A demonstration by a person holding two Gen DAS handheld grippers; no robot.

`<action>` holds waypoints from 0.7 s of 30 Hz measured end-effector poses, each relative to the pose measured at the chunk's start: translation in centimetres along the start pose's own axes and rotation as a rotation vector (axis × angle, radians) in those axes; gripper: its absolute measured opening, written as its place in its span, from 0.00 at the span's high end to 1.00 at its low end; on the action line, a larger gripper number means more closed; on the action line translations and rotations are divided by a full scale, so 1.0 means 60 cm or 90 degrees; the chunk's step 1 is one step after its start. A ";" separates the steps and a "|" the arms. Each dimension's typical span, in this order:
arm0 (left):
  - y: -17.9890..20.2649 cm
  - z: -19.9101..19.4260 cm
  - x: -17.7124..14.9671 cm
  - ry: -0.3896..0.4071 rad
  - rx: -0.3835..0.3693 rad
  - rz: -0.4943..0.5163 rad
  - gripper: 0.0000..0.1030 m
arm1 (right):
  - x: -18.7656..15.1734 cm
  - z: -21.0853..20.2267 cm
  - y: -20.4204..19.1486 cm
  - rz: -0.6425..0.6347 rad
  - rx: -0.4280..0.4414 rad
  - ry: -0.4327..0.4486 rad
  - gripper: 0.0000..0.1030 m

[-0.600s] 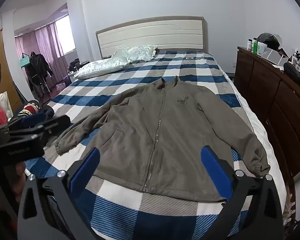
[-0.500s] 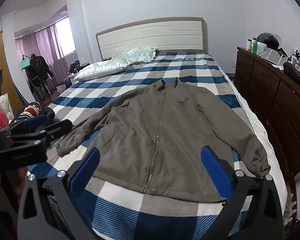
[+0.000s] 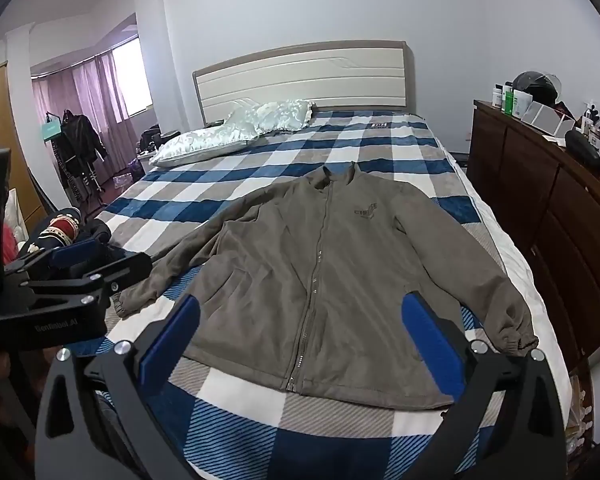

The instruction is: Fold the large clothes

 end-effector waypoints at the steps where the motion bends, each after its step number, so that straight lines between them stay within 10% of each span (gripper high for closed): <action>1: 0.001 0.000 0.000 -0.001 0.001 0.002 0.06 | 0.000 0.000 0.000 -0.001 0.001 0.001 0.04; 21: -0.006 0.006 -0.005 -0.010 -0.005 0.002 0.06 | 0.003 -0.002 -0.001 0.001 0.004 0.004 0.04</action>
Point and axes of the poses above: each gripper's, at about its wrist camera, not at the fingertips, and z roughly the way its jaws point, y to its right, x to its top, the point moved 3 cm from there along z, roughly the way its jaws point, and after that the axes turned 1 degree about -z, right-handed, at the moved point
